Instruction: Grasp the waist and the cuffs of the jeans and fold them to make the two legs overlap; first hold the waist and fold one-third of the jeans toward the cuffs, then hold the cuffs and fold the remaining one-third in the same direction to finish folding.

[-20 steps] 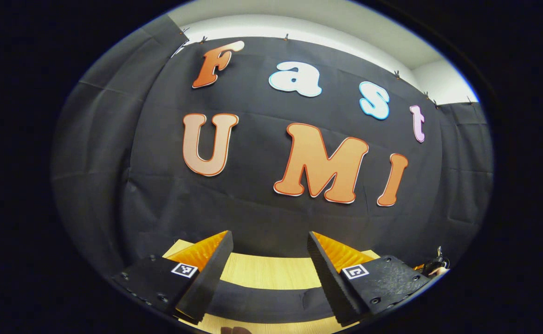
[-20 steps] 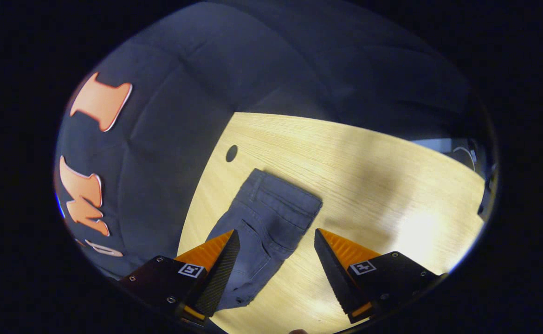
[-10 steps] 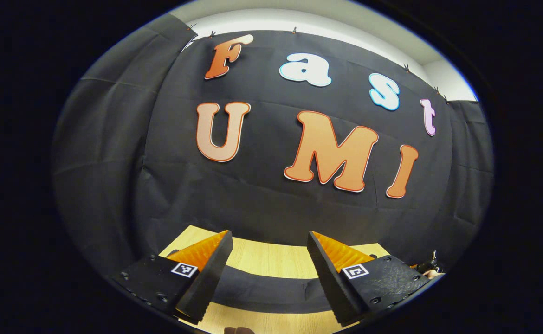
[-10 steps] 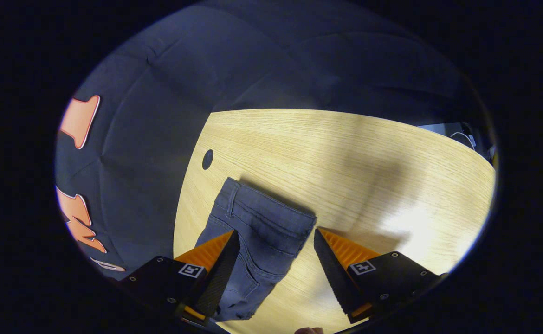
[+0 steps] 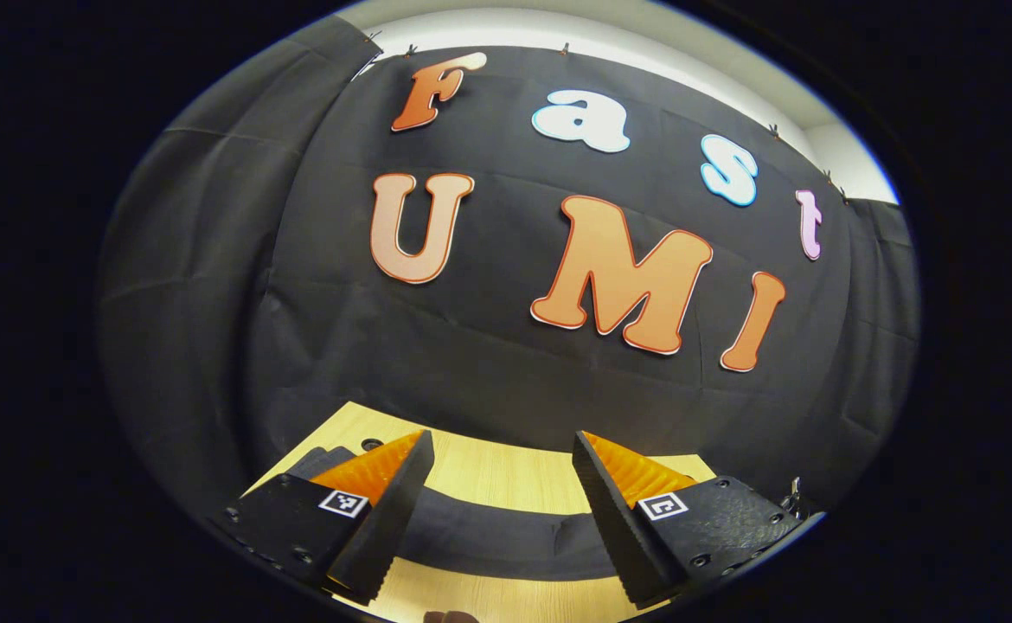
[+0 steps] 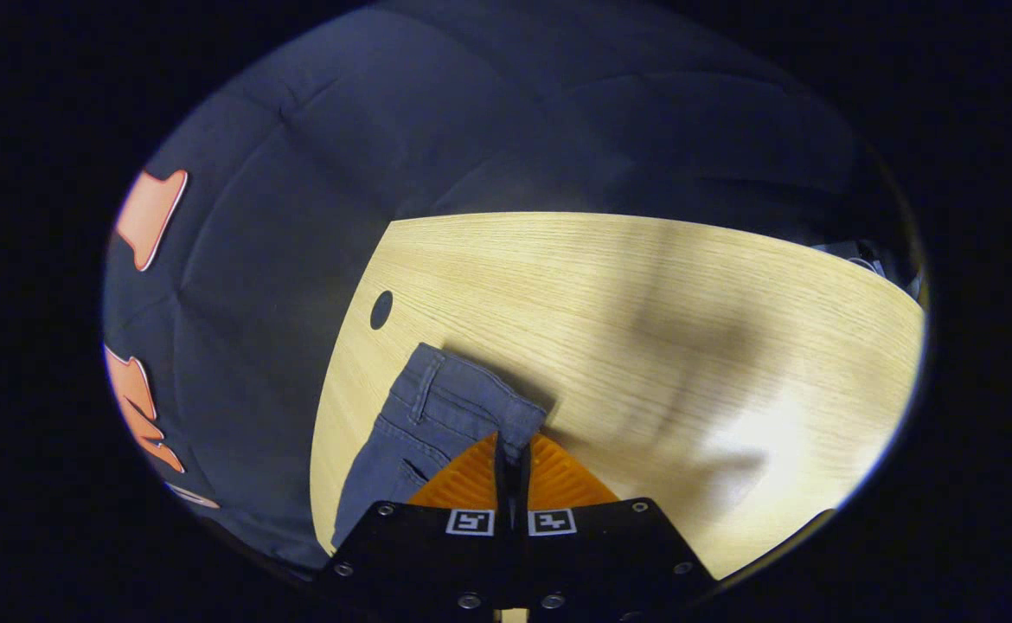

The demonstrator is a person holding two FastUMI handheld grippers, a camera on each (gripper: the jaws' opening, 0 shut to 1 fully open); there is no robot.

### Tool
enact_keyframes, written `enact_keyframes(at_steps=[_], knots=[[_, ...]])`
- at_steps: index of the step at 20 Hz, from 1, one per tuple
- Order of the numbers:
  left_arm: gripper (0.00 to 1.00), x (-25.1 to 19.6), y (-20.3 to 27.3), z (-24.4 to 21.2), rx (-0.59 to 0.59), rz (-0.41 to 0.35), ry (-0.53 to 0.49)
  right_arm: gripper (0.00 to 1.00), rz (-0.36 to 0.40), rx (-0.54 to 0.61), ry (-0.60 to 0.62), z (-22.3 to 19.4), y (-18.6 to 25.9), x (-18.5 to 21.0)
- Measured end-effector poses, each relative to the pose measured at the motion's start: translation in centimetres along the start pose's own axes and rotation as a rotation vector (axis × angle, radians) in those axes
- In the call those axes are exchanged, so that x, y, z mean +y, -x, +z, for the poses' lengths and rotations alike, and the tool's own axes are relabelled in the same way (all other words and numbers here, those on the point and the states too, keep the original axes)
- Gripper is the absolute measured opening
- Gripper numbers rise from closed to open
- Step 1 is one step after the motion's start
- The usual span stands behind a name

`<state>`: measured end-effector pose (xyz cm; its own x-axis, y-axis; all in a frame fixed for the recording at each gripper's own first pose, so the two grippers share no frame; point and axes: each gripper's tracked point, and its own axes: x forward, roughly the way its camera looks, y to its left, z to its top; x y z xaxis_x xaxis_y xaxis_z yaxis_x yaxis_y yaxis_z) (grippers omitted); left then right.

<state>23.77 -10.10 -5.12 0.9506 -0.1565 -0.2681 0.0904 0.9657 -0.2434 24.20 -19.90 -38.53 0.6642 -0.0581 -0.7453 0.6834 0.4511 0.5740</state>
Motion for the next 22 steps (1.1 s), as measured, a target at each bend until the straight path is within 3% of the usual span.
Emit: enact_keyframes(at_steps=[3, 7, 11, 16, 22], knots=[[0.97, 1.7, 0.4, 0.5, -0.007, 0.016, 0.008, 0.0, -0.009, -0.07, 0.129, 0.7, 2.1, 1.3], [0.97, 4.3, 1.0, 0.5, -0.013, 0.019, 0.04, 0.0, 0.06, -0.151, 0.211, 1.2, 6.1, 5.7], [0.97, 7.7, 1.5, -0.4, 0.0, 0.033, 0.071, 0.0, 0.057, -0.246, 0.385, 0.4, 9.5, 11.3], [0.97, 13.0, 2.0, -0.8, 0.011, 0.058, 0.135, 0.0, 0.107, -0.318, 0.607, -3.8, 12.9, 19.2], [0.97, 18.9, 2.3, -0.4, 0.003, 0.077, 0.114, 0.0, 0.208, -0.313, 0.706, -10.9, 16.8, 24.2]])
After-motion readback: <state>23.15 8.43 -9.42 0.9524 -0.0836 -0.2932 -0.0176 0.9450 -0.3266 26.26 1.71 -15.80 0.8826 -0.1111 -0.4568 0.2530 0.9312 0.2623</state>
